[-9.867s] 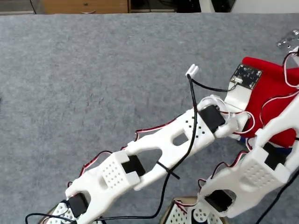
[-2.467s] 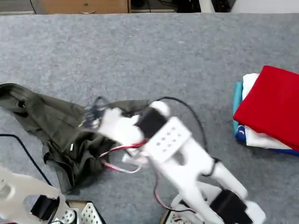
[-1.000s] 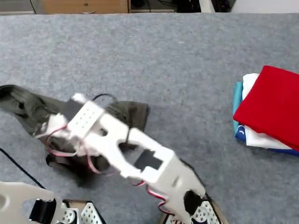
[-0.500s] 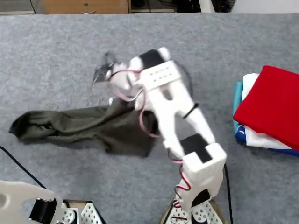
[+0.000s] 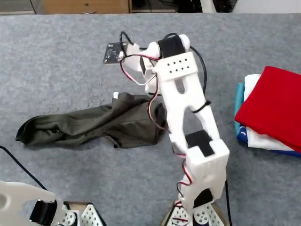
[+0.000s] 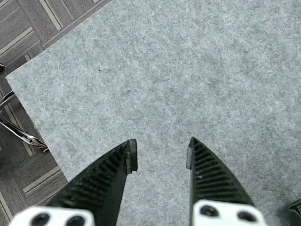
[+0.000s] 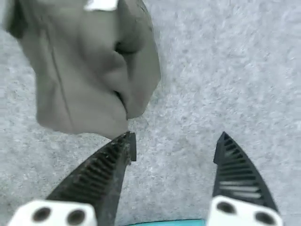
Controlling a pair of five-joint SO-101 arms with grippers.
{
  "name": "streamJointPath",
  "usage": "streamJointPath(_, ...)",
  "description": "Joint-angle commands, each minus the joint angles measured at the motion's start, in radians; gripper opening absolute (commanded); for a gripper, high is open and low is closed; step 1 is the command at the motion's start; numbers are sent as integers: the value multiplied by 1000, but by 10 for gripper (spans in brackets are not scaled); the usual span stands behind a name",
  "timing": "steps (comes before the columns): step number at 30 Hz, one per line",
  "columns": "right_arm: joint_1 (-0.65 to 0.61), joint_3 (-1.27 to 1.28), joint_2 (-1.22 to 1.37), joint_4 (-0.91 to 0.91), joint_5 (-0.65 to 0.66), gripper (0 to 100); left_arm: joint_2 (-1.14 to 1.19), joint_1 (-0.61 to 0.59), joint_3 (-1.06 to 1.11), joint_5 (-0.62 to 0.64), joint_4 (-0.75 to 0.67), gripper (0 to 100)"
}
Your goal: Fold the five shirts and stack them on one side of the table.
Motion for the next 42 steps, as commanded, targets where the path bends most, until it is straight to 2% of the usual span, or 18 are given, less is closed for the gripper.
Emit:
streamJointPath(1, -45, 136, -182, 21, 8, 249, -13, 15, -46, -11, 9, 178)
streamJointPath(10, -202, 791, -596, 20, 8, 143, -12, 37, -43, -8, 9, 178)
streamJointPath(14, -269, 970, -610, -3, -9, 141, -12, 57, -11, -8, 9, 178)
streamJointPath(18, -274, 1012, -541, -146, -69, 142, -12, 64, 0, -8, 9, 178)
streamJointPath(21, -274, 1007, -424, -230, -74, 144, -12, 64, 0, -8, 9, 178)
streamJointPath(23, -274, 981, -332, -279, -77, 180, -12, 63, 0, -8, 9, 178)
streamJointPath(27, -211, 852, -140, -385, -130, 274, -12, 63, 0, -8, 9, 178)
streamJointPath(30, -148, 699, 15, -400, -127, 283, -12, 61, 0, -8, 9, 178)
streamJointPath(32, -114, 576, 101, -345, -127, 281, -12, 61, 0, -8, 9, 178)
streamJointPath(38, -96, 229, 182, -6, -126, 274, -12, 61, 0, -8, 9, 178)
streamJointPath(42, -94, 208, 148, 20, -126, 274, -12, 66, 0, -6, 9, 178)
